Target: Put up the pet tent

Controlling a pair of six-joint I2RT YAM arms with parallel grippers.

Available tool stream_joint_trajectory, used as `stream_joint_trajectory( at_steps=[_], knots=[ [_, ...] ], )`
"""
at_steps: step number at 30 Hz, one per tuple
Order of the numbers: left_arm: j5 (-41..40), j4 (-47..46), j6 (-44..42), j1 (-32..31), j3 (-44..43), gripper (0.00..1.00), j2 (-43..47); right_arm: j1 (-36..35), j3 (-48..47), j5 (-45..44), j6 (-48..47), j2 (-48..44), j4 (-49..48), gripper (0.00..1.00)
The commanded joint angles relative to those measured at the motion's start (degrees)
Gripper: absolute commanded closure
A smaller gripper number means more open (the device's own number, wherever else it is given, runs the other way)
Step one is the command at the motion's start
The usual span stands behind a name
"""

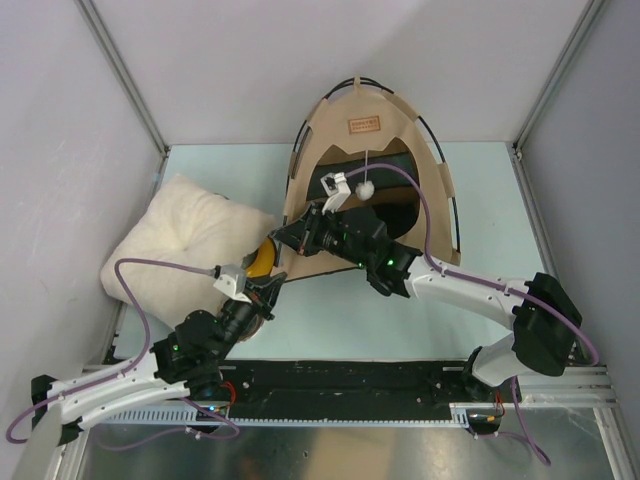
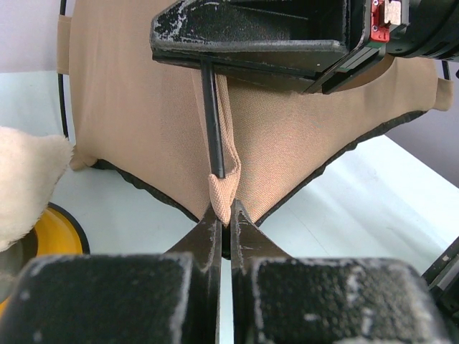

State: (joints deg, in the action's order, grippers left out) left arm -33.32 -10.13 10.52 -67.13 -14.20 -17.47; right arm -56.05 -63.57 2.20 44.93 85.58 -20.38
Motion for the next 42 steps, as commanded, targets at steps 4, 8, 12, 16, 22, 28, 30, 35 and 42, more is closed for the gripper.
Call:
stream_joint_trajectory(
  at_steps=[4, 8, 12, 16, 22, 28, 30, 35, 42],
  knots=[
    [0.12, 5.82, 0.74, -1.42, -0.29, 1.00, 1.49, 3.05, 1.25, -12.49, -3.04, -2.80, -4.88, 1.00],
    [0.05, 5.89, 0.69, -1.44, -0.24, 1.00, 1.78, 3.55, 1.66, -13.21, -3.09, -2.73, -4.93, 1.00],
    [-0.03, 6.12, 0.87, -1.44, -0.27, 1.00, 1.32, 4.15, 1.69, -13.28, -3.16, -2.84, -5.50, 1.00],
    [-0.17, 6.13, 0.66, -1.43, -0.18, 1.00, 1.27, 4.79, 1.71, -13.64, -3.33, -3.12, -4.79, 1.00],
    [0.39, 6.30, 0.59, -1.42, 0.36, 1.00, 1.62, 6.91, 1.99, -13.80, -3.22, -3.64, -5.05, 1.00],
    [0.82, 6.73, 0.40, -1.42, 0.56, 1.00, 1.38, 8.53, 1.99, -13.41, -2.38, -3.90, -5.21, 1.00],
    [0.85, 6.73, 0.45, -1.42, 0.50, 1.00, 1.13, 8.75, 1.97, -13.13, -2.30, -3.92, -5.42, 1.00],
    [0.51, 6.70, 0.78, -1.43, 0.22, 1.00, 0.38, 8.10, 1.97, -11.56, -2.42, -3.75, -5.19, 1.00],
    [-0.06, 6.78, 1.62, -1.42, -0.86, 1.00, -0.64, 5.11, 2.46, -7.99, -4.32, -4.19, -5.82, 1.00]
  ],
)
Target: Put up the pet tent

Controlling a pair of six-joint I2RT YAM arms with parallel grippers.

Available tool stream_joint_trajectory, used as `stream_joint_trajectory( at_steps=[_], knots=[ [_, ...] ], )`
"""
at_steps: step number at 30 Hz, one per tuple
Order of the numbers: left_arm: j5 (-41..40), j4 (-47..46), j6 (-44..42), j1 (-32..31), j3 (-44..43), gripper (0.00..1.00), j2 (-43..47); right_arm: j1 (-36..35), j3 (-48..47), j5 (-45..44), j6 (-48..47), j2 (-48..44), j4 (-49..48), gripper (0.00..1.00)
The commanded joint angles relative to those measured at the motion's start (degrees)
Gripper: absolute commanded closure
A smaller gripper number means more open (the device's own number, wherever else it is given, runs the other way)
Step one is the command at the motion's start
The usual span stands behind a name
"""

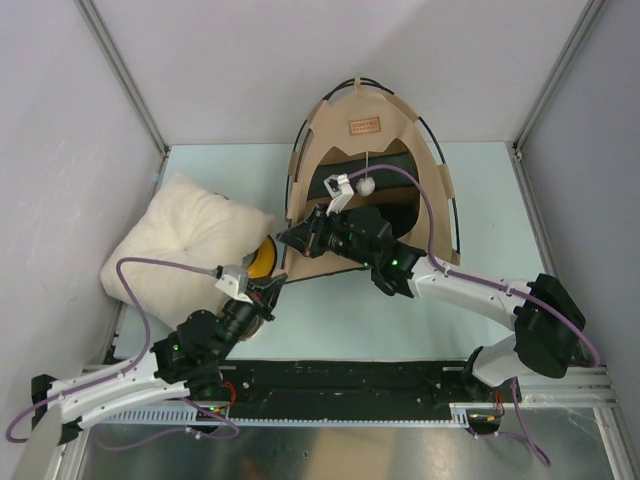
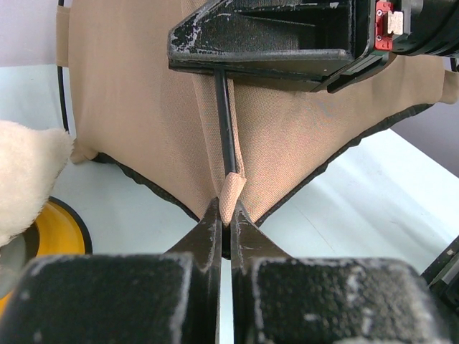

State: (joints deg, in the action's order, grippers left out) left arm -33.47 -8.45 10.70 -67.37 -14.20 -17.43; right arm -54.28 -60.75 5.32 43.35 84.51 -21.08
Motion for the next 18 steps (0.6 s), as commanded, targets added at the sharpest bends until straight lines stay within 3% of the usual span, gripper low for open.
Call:
stream_joint_trajectory(
  at_steps=[1, 18],
  knots=[
    [0.09, 5.06, 1.52, -1.18, -0.98, 1.00, -0.77, 2.88, -0.08, -10.55, -2.88, -3.39, -5.38, 1.00],
    [0.84, 5.06, 2.99, -1.18, -1.19, 1.00, -1.36, -0.84, 0.44, -7.35, -0.47, -3.58, -9.22, 1.00]
  ],
)
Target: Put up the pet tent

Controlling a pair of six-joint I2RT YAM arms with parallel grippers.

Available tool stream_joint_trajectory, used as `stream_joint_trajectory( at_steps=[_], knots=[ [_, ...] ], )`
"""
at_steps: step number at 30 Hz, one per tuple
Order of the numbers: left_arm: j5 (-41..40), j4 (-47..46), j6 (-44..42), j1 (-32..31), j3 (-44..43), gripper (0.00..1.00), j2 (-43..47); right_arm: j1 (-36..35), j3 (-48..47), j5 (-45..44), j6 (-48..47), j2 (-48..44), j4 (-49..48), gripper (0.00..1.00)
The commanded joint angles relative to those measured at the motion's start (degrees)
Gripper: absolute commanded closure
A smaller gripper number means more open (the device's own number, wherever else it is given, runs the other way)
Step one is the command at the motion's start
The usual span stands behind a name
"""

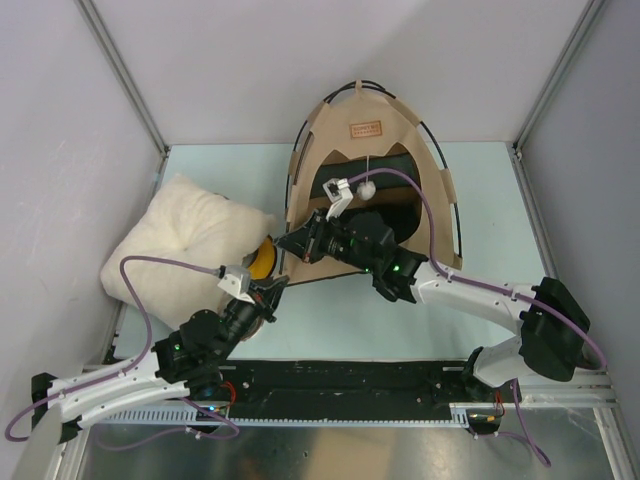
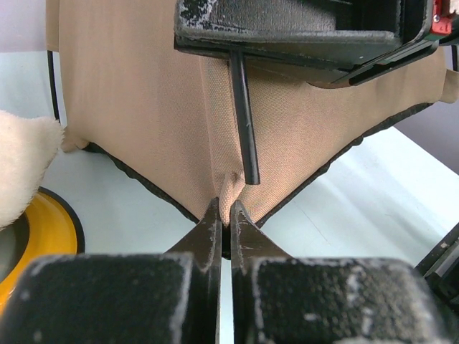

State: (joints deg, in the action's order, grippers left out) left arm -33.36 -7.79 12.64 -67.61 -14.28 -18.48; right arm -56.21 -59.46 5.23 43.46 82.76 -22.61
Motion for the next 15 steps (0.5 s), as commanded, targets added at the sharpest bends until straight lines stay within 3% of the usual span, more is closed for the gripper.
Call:
stream_joint_trajectory(
  at_steps=[1, 15],
  knots=[
    [1.05, 4.47, 0.97, -0.94, -1.23, 1.00, -0.32, 0.96, -0.84, -7.65, -0.88, -1.47, -7.74, 1.00],
    [1.98, 5.91, 1.77, -0.94, -0.90, 1.00, 1.32, 3.28, -0.78, -12.26, -4.86, -2.96, -4.10, 1.00]
  ],
)
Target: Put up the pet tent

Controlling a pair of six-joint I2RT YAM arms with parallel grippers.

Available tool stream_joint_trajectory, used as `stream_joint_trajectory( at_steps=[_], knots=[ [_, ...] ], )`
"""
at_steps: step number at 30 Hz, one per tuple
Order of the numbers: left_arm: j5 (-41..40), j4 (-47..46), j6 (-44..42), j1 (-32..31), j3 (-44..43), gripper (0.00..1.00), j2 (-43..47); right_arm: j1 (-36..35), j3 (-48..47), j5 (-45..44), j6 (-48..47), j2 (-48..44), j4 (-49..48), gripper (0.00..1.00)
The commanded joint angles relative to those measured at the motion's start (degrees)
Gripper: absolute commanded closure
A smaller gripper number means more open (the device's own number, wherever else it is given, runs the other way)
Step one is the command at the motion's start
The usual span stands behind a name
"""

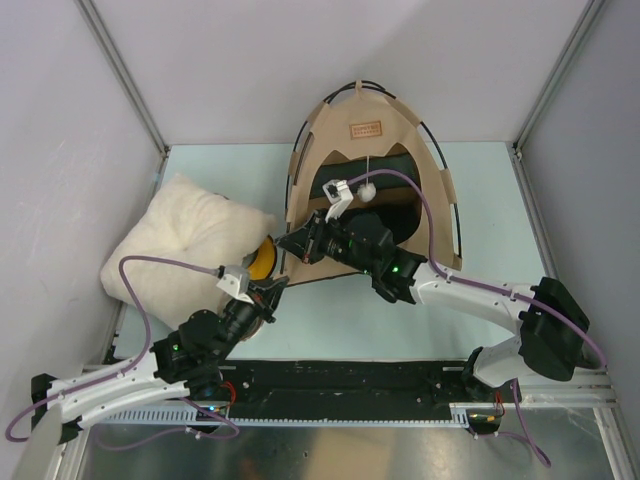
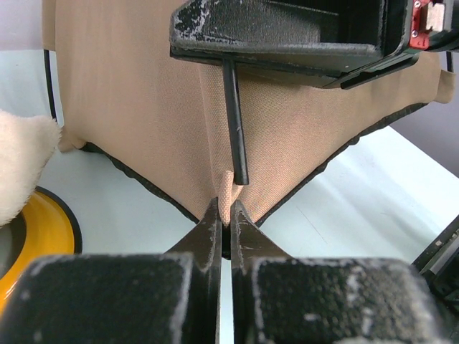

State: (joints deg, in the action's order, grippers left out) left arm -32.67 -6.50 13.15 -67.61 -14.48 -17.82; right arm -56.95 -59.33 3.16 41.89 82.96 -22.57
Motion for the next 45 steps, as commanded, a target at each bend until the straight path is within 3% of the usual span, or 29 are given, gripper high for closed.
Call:
stream_joint_trajectory(
  at_steps=[1, 45],
  knots=[
    [1.29, 4.72, 1.35, -0.98, -0.58, 1.00, 0.81, 4.34, -0.94, -10.45, -3.47, -3.46, -4.15, 1.00],
    [6.34, 5.45, -2.69, -0.95, 0.70, 1.00, -3.03, 8.70, -6.01, -8.50, 7.05, 0.74, -7.18, 1.00]
  ],
)
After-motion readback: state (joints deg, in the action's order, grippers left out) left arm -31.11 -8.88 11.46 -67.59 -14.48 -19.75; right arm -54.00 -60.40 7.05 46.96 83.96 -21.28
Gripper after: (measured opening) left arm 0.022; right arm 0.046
